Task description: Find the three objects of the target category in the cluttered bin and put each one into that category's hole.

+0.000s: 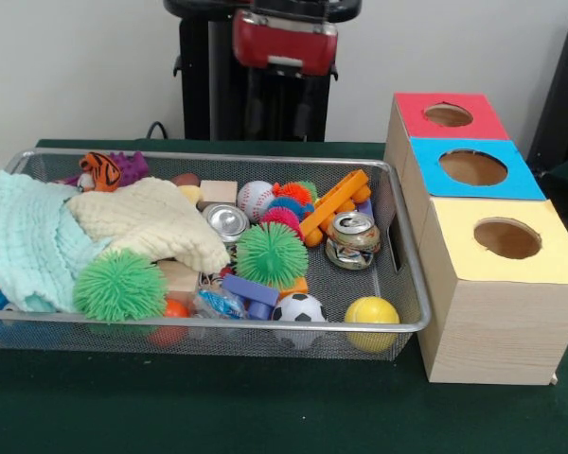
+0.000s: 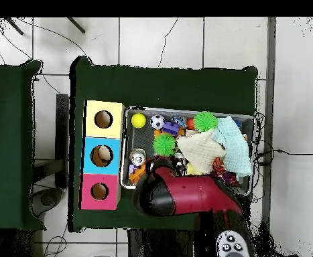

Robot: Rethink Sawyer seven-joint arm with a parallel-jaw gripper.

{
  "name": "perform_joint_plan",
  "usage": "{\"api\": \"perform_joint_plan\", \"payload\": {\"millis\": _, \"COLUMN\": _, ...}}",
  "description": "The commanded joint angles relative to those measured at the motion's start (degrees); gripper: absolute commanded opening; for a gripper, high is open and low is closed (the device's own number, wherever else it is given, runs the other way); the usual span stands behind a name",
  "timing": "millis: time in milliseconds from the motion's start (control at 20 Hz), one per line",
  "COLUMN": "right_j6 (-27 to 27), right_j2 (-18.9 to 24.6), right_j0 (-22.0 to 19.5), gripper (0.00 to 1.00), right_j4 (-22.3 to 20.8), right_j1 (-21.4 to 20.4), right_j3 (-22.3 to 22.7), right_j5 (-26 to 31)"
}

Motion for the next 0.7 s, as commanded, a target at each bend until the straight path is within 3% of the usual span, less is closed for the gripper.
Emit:
{"api": "perform_joint_plan", "payload": {"millis": 50, "right_j6": 12.9, "right_j2": 0.8, "right_j0": 3.1, "gripper": 1.0, "right_j4": 3.7, "right_j1": 11.7, "right_j3": -6.8, "right_j5": -9.0}}
{"api": "perform_joint_plan", "payload": {"millis": 250, "right_j6": 11.4, "right_j2": -1.0, "right_j0": 4.4, "gripper": 1.0, "right_j4": 4.1, "right_j1": 17.7, "right_j3": -12.0, "right_j5": -13.6}}
{"api": "perform_joint_plan", "payload": {"millis": 500, "right_j6": 8.4, "right_j2": -3.5, "right_j0": 5.4, "gripper": 1.0, "right_j4": 3.9, "right_j1": 22.7, "right_j3": -17.6, "right_j5": -14.6}}
{"api": "perform_joint_plan", "payload": {"millis": 700, "right_j6": 6.9, "right_j2": -5.1, "right_j0": 5.9, "gripper": 1.0, "right_j4": 4.0, "right_j1": 23.3, "right_j3": -19.0, "right_j5": -13.2}}
